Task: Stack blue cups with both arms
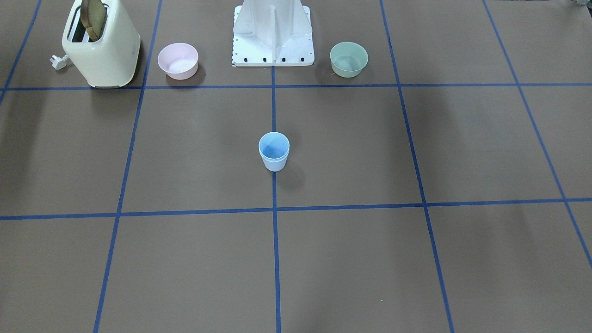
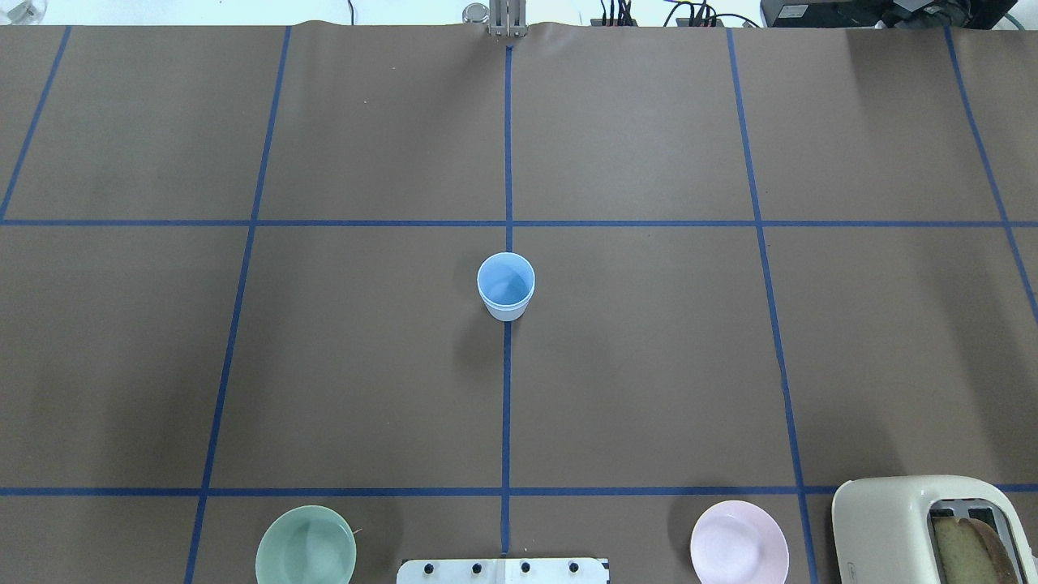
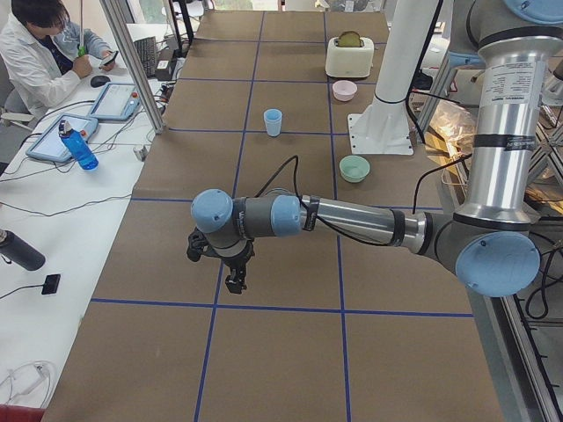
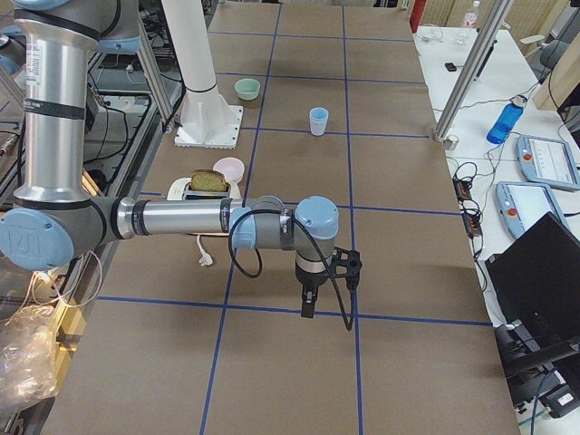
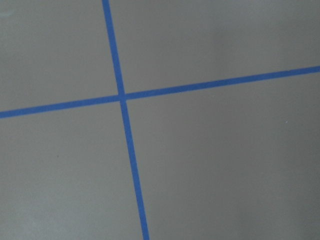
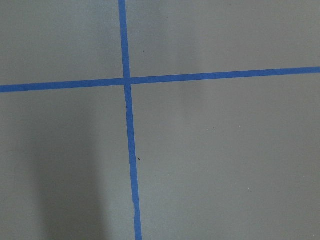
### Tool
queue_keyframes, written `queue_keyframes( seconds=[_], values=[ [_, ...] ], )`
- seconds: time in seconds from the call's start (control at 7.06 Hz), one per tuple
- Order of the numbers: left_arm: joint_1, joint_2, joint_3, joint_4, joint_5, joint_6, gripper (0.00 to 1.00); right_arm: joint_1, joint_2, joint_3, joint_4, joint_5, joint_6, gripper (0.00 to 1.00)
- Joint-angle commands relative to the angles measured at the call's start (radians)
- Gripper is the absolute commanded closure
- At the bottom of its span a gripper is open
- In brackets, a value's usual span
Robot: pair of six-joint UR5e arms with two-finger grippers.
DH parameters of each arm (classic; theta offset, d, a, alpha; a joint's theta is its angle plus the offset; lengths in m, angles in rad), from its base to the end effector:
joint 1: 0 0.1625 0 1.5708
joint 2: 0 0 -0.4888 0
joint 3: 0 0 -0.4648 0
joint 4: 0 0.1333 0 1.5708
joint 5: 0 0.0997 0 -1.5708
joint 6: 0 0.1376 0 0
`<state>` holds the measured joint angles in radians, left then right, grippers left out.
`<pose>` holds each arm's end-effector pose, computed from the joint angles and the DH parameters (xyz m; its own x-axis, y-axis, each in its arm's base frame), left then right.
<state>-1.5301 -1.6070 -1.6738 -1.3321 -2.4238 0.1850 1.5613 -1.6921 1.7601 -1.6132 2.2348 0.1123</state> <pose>-0.0065 -0.5689 0.6864 0.6415 0.1357 -0.7550 -0.1612 0.9861 0.0402 0.0437 -0.5075 0.7219 0.7835 0.0889 0.6151 -0.0788 0.9959 -0.0436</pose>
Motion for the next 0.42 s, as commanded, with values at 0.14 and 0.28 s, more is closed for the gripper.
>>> queue_keyframes(
  seconds=[0.14, 0.28],
  values=[
    [0.001, 0.038, -0.01, -0.006, 0.005, 0.001, 0.0, 0.0, -0.008, -0.001, 0.001, 0.0, 0.0, 0.0],
    [0.001, 0.038, -0.009, -0.006, 0.005, 0.001, 0.0, 0.0, -0.008, 0.001, 0.001, 0.002, 0.001, 0.0]
  ],
)
